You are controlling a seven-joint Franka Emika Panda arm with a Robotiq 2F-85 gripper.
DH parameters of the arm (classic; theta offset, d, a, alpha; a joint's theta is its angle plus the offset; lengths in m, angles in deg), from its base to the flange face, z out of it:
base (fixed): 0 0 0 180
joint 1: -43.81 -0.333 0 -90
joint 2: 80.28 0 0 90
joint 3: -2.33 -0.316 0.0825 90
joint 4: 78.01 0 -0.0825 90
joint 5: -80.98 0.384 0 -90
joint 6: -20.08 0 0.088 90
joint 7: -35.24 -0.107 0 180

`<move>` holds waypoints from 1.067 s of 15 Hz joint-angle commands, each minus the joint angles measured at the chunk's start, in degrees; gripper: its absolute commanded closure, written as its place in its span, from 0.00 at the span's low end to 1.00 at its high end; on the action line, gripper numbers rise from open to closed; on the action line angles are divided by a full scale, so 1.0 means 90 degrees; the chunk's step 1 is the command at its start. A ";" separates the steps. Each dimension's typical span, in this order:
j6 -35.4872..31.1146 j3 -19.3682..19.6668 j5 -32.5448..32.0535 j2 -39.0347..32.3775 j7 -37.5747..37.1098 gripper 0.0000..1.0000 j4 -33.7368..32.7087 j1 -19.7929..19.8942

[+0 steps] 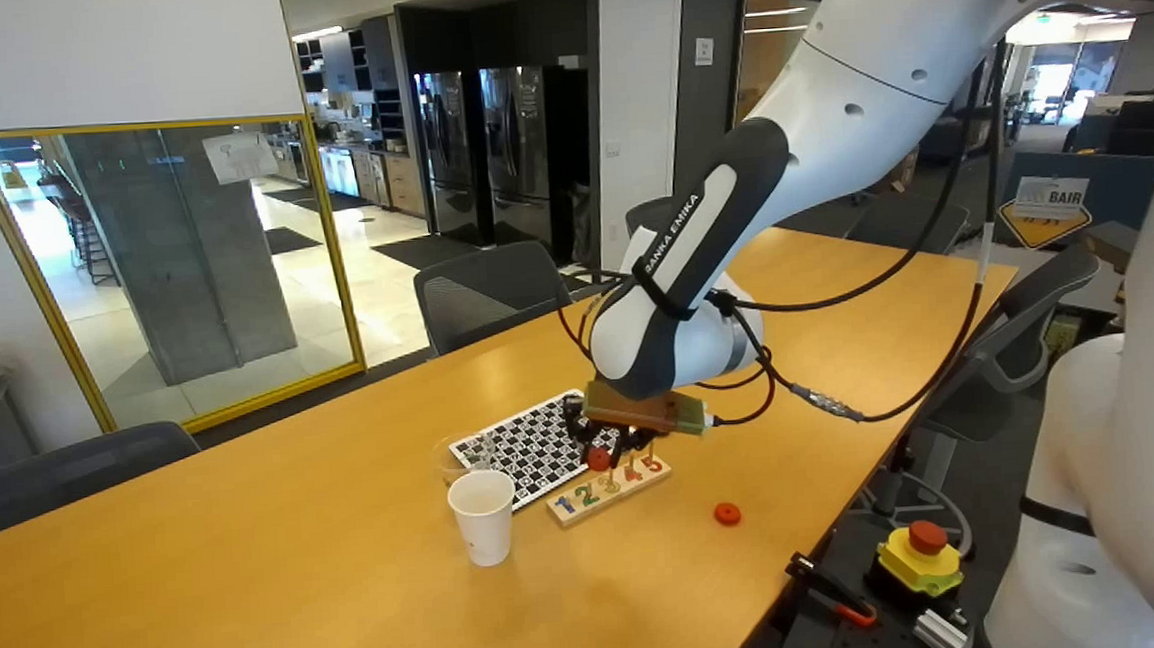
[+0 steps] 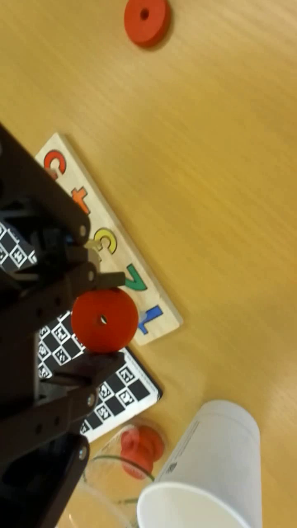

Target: Put the round yellow blocks in the white cup then put the round orange blocks in the clear cup respectively one at a time

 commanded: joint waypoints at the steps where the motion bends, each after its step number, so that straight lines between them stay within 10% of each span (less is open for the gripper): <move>1: 0.0010 -0.0040 -0.0527 -0.0459 -0.0520 0.83 -0.0814 -0.0205; 16: 0.1180 -0.0488 -0.1238 -0.2534 -0.0916 0.83 -0.3922 -0.0373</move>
